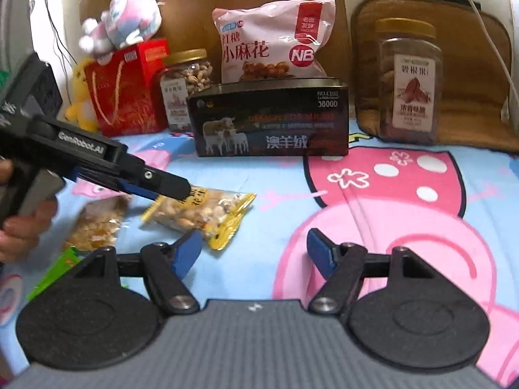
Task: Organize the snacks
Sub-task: 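Grasp the yellow peanut bag with the left gripper, then drop the yellow peanut bag into the tin box with the left gripper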
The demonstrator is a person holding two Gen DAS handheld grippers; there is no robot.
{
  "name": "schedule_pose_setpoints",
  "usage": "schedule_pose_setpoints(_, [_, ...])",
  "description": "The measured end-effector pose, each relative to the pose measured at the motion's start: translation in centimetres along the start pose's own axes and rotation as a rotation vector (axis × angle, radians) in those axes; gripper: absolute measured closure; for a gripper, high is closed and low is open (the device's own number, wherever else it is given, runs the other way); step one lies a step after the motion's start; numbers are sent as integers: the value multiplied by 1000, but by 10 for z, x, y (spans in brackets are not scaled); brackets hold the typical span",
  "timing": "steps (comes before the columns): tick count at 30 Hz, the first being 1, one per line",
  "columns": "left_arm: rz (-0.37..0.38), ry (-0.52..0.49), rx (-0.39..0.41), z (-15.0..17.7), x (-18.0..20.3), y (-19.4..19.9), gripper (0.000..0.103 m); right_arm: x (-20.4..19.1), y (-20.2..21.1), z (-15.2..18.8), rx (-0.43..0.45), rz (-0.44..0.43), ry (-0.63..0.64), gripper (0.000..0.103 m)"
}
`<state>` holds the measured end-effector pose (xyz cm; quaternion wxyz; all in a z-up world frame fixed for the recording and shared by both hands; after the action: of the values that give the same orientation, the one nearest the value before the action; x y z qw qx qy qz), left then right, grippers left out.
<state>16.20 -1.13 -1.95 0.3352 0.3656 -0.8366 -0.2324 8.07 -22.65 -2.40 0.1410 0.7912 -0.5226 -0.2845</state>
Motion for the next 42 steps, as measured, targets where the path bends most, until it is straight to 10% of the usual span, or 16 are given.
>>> schedule_pose_setpoints(10, [28, 55, -1, 7, 2, 9, 55, -22, -27, 2, -47, -27, 119, 38])
schedule_pose_setpoints(16, [-1, 27, -1, 9, 11, 5, 70, -28, -23, 1, -20, -28, 165, 75])
schedule_pose_setpoints(31, [-70, -77, 225, -130, 15, 2, 70, -8, -60, -126, 216, 40, 180, 75])
schedule_pose_setpoints(42, [-175, -48, 187, -135, -18, -43, 63, 15, -71, -125, 221, 44, 81, 56])
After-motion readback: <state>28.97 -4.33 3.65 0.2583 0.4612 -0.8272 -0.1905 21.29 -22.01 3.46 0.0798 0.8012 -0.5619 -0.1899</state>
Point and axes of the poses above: each gripper's, at about its wrist camera, not at the fingertips, and y roughly against the way its jaws point, x to its right, z to its underside, the point moved 4 cm from there along -y, roughly the way its jaws point, and after that the axes turned 9 degrees about -y, right-handed, at the moved point
